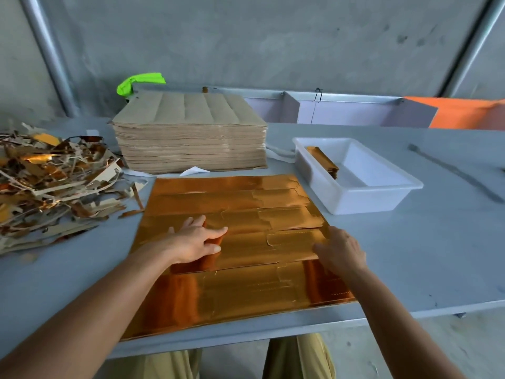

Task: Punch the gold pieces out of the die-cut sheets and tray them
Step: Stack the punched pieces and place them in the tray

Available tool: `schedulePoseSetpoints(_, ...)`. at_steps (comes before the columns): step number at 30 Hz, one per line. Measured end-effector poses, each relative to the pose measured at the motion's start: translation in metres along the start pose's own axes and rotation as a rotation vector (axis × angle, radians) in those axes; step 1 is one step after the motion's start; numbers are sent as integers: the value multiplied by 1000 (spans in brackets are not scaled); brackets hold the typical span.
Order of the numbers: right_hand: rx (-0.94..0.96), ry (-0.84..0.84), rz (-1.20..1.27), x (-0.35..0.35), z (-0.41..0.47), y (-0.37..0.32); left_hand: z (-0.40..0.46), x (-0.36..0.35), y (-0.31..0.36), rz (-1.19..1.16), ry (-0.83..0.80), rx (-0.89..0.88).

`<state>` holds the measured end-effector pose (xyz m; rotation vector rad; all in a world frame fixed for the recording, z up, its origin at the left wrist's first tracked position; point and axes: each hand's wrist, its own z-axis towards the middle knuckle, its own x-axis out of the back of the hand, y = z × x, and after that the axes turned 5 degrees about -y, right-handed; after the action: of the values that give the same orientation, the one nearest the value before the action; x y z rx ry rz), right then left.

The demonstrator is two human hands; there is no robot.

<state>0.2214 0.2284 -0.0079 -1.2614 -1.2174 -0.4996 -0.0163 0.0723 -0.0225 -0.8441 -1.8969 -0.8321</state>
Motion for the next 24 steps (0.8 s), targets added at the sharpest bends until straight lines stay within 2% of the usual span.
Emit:
schedulePoseSetpoints(5, 28, -6, 65, 6, 0, -1, -1, 0, 4, 38, 17, 13)
schedulePoseSetpoints(13, 28, 184, 148, 11, 18, 2, -2, 4, 5, 44, -20, 12)
schedulePoseSetpoints(19, -70, 108, 302, 21, 37, 8, -3, 12, 6, 75, -66, -4)
schedulePoseSetpoints(24, -121, -83, 296, 31, 46, 9, -3, 22, 6, 84, -129, -9)
